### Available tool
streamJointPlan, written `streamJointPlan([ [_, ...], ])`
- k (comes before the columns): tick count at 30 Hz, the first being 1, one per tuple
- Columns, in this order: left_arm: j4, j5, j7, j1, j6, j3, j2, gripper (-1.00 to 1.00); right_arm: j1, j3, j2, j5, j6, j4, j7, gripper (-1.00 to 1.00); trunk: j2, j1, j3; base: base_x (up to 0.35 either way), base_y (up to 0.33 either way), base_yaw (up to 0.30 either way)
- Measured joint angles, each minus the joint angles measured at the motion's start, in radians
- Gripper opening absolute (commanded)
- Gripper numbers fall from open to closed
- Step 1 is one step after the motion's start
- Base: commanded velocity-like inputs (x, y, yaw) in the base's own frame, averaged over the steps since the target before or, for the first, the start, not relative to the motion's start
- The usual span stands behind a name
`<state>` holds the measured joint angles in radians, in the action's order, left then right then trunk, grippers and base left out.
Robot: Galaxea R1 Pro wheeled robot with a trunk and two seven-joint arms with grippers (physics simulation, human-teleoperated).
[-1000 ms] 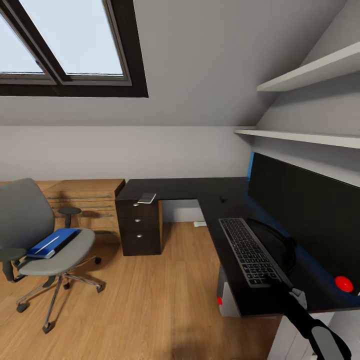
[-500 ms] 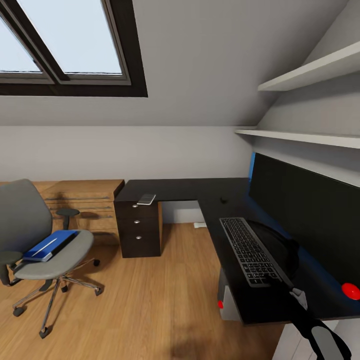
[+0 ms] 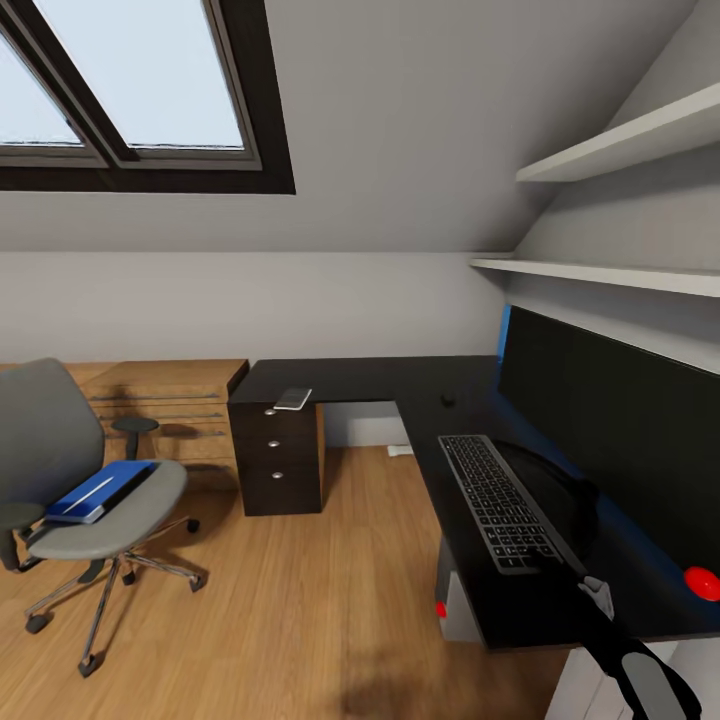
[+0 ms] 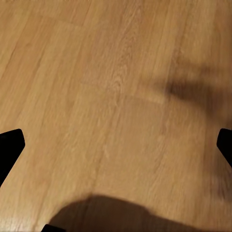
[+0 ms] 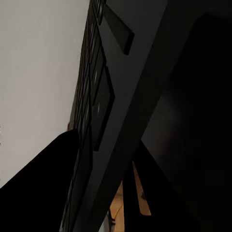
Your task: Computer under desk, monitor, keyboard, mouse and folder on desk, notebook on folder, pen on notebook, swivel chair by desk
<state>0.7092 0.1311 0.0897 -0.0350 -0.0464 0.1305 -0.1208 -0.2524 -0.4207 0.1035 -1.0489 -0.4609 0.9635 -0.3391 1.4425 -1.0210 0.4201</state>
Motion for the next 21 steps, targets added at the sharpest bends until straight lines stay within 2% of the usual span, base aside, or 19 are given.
streamJointPlan([
  [5,0.0,0.0,0.0,0.0,0.0,0.0,0.0,1.0,0.0,0.001,0.001,0.003,0.0,-0.006,-0.001,-1.0,0.0,0.0,0.0,0.099,0.0,0.0],
  [16,0.0,0.0,0.001,0.0,0.0,0.0,0.0,1.0,0.0,0.004,0.0,0.004,0.002,-0.046,0.007,-1.0,0.0,0.0,0.0,0.01,0.0,0.0],
  [21,0.0,0.0,0.0,0.0,-0.002,0.001,0.0,1.0,0.0,0.005,0.001,0.004,0.002,-0.046,0.01,-1.0,0.0,0.0,0.0,0.142,0.0,0.0],
])
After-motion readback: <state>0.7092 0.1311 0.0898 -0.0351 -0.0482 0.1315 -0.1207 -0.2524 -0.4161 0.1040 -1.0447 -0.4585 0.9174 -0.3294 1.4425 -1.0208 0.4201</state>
